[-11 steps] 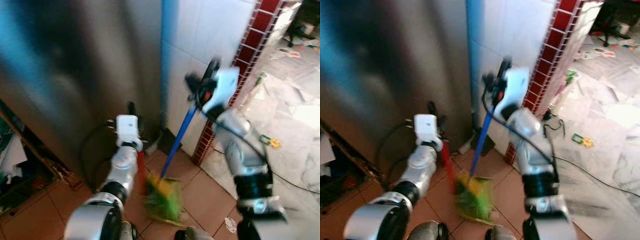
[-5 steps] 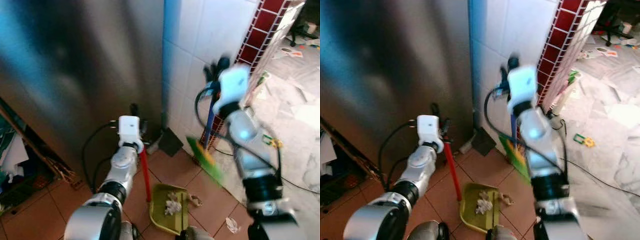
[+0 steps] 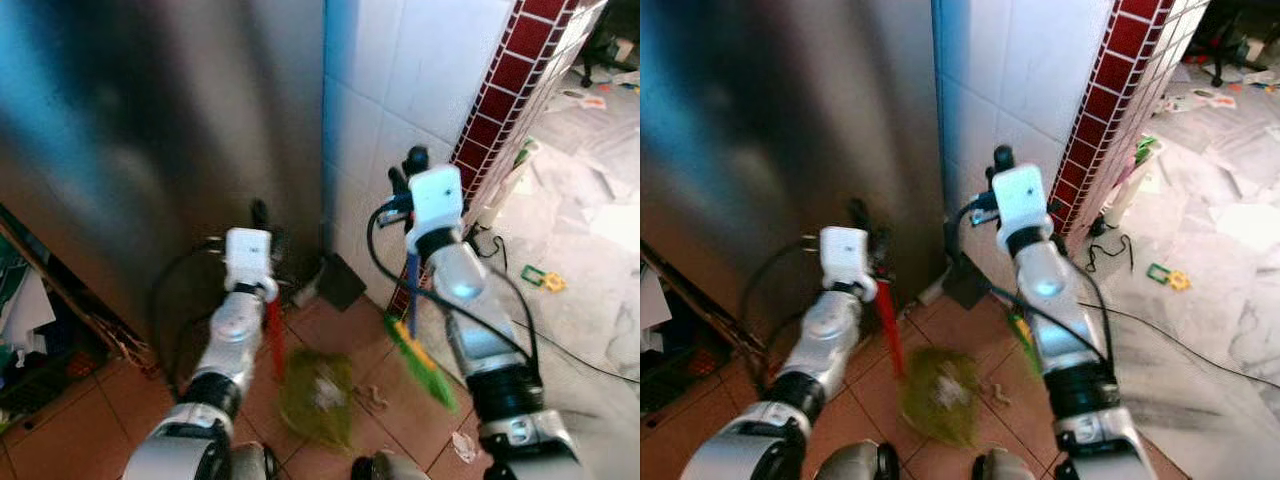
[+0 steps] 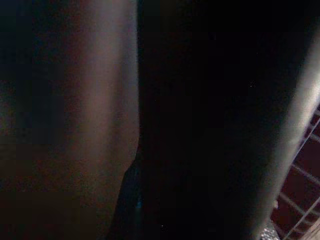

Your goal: Sweep floor

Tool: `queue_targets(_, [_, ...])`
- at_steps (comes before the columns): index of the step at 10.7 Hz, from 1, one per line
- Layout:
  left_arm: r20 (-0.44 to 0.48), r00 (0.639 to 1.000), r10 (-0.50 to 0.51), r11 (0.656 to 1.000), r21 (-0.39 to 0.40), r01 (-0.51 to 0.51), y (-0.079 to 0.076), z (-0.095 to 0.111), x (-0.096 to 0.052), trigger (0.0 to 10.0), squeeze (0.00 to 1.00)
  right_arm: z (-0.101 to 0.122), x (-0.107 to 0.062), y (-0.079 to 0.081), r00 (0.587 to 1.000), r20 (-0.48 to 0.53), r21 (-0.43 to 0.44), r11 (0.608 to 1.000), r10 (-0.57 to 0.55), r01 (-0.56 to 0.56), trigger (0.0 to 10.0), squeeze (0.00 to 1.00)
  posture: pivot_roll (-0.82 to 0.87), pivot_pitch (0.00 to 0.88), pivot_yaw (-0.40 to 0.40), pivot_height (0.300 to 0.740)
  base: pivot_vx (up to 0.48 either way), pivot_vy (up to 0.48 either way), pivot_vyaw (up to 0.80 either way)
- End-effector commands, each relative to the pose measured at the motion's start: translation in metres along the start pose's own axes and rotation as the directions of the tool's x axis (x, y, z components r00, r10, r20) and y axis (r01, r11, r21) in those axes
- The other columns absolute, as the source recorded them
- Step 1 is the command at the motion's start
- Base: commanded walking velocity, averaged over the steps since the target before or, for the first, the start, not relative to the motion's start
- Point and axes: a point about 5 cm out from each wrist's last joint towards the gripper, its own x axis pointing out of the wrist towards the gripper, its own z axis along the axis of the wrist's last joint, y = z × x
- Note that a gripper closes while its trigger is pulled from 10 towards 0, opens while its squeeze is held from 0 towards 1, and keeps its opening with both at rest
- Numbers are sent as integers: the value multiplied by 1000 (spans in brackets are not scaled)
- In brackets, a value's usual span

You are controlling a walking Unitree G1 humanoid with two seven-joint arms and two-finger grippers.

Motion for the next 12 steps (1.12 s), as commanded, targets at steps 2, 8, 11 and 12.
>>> queue_targets(2, [43,998,47,999,-15,-46,7,7,1,10000,0,-15,-2,9,995,-94,70,997,-27,33,10000,0,-32,62,34,740,0,0,0])
queue_targets(8, [-68,994,-84,989,-130,74,-18,-2,5,10000,0,-22,11,6,946,-267,372,887,-182,275,10000,0,-51,32,33,740,0,0,0])
queue_targets(11, [-126,989,-81,978,-201,55,-23,-7,7,10000,0,11,27,3,961,-188,537,798,-203,274,10000,0,-65,24,32,740,0,0,0])
queue_targets(12, [-132,986,-98,977,-200,71,-26,-7,8,10000,0,28,32,0,978,-101,488,847,-185,210,10000,0,-70,22,27,740,0,0,0])
